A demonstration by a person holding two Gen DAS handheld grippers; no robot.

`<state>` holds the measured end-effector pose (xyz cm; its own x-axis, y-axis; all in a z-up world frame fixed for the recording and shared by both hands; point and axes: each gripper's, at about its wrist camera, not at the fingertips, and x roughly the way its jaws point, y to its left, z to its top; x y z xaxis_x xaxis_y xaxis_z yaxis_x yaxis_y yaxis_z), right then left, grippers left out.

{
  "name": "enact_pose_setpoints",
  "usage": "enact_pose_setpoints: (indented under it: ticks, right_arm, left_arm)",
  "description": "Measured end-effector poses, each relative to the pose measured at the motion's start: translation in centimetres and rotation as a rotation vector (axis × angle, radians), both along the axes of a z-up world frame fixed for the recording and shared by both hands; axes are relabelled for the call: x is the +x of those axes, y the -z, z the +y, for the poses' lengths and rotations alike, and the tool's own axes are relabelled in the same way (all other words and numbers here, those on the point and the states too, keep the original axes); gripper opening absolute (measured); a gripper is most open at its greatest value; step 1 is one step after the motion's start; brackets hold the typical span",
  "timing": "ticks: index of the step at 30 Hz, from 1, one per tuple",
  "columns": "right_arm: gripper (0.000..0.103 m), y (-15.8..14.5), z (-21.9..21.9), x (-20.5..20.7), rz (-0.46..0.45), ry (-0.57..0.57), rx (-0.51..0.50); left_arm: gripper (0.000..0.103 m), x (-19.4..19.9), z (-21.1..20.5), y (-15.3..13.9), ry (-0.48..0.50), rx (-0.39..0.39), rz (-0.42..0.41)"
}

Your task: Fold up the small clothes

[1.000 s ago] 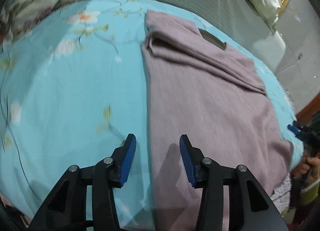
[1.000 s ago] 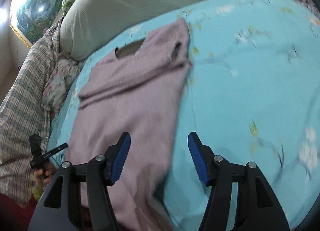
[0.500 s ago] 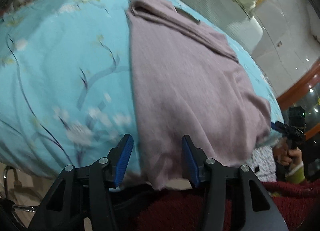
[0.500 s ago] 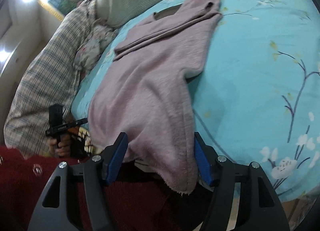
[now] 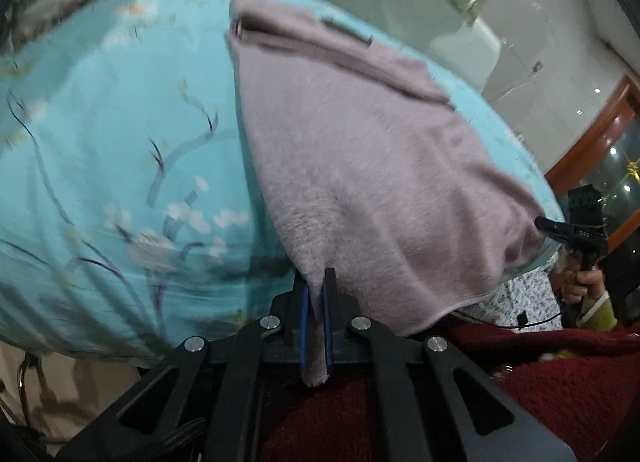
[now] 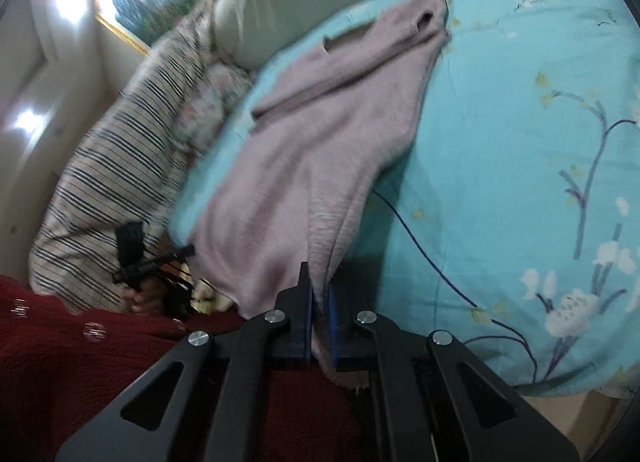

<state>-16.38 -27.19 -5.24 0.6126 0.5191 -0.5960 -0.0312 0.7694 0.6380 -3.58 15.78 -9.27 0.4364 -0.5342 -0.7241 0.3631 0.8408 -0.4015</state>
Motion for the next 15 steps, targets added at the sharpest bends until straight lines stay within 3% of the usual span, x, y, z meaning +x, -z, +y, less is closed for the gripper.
enact_pose_setpoints:
  ticks: [3, 9, 12, 15]
  right_arm:
    - [0.007, 0.2, -0.7, -0.1, -0.023, 0.016, 0.053]
    - [0.012, 3.2, 0.0, 0.9, 0.093, -0.02, 0.076]
    - [0.034, 3.5, -0.3, 0.5, 0.098, -0.029, 0.072]
    - [0.036, 3.9, 0.0, 0.4, 0.103, -0.073, 0.071]
  left_arm:
    - [0.004, 0.0, 1.8, -0.5, -0.019, -0.045, -0.008]
    - [0.008, 1.1, 1.4, 1.7, 0.036, -0.06, 0.073]
    - [0.015, 1.7, 1.3, 3.1, 0.053, -0.074, 0.121]
    - [0.015, 2.4, 1.0, 4.2, 0.088, -0.114, 0.155]
